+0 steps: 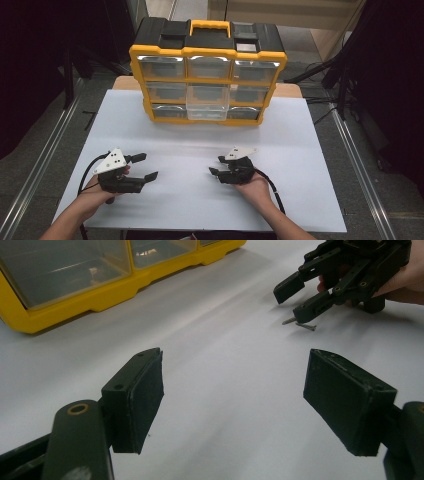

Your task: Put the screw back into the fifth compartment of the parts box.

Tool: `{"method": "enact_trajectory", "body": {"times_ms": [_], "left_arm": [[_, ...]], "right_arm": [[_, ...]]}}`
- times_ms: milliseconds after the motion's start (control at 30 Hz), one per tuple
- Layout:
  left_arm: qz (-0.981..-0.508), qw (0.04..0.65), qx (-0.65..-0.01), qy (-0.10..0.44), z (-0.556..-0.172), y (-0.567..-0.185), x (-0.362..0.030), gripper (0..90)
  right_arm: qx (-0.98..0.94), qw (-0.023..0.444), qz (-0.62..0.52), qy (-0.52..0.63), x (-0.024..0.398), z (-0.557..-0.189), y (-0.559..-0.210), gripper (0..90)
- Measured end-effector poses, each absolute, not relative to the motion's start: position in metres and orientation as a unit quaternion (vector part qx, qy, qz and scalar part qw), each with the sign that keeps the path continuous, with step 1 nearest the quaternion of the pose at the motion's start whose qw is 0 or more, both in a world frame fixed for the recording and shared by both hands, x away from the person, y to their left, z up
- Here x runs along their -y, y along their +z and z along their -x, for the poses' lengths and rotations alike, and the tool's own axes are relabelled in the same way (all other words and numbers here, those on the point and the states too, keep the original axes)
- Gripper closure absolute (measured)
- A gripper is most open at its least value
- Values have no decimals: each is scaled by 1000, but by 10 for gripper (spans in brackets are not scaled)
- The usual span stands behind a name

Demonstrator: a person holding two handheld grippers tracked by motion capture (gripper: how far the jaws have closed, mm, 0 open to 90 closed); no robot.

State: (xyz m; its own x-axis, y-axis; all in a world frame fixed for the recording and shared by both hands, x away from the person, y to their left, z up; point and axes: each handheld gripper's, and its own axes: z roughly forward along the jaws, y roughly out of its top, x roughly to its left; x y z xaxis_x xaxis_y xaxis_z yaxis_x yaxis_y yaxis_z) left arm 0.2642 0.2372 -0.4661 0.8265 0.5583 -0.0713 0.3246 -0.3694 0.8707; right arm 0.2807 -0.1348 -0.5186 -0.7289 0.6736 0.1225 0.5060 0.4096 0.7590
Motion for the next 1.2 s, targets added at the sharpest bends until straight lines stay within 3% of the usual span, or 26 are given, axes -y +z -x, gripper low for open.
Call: {"method": "enact_trajectory", "body": {"times_ms": [567,1200], "left_arm": [[-820,491,-269,116,-264,-466,-237,241],[-820,492,-268,117,-264,-466,-237,241]], "right_arm": [[-848,130,-347,378,125,-278,-520,623],[-848,106,-349,386,124,-280,-520,882]]}}
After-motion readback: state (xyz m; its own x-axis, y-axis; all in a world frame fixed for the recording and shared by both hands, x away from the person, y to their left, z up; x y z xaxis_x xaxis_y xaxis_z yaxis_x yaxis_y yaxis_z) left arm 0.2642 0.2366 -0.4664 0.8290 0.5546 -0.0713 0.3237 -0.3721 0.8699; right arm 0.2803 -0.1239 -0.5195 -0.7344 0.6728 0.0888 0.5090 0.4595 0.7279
